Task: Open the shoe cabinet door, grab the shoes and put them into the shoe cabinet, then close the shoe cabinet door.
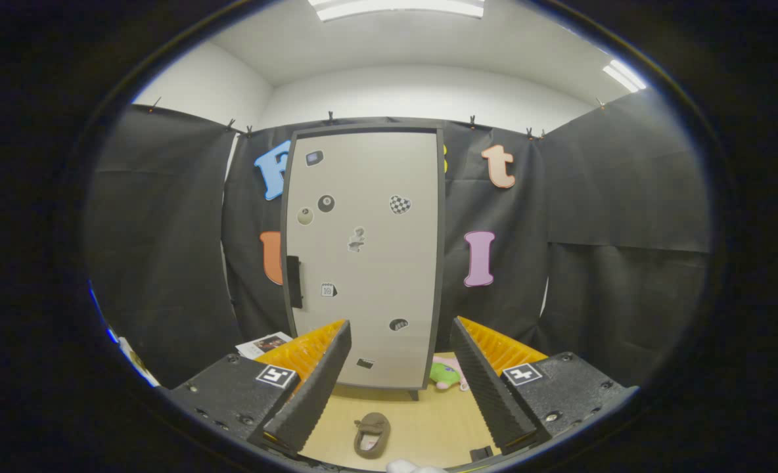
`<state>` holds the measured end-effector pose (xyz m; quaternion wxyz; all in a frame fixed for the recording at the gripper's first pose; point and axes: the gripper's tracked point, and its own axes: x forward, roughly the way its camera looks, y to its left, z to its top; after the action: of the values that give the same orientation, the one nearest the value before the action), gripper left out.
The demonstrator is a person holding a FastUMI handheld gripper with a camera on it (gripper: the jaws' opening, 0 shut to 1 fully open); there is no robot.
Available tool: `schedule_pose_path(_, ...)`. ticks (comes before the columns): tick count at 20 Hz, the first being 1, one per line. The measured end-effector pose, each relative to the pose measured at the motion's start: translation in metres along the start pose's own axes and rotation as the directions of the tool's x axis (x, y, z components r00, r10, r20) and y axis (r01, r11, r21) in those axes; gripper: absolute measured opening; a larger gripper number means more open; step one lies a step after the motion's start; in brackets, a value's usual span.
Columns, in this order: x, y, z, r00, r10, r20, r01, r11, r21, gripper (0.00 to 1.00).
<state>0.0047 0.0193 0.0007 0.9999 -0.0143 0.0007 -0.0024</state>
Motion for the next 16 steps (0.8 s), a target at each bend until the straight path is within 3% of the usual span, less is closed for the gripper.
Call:
schedule_pose_path(7,0.034,0.047,0.001,1.0,-0.014,-0.008,0.014,1.0,0.005,0.99)
schedule_pose_path(16,0.167,0.167,-0.019,0.995,0.089,-0.036,-0.088,0.995,0.042,0.99)
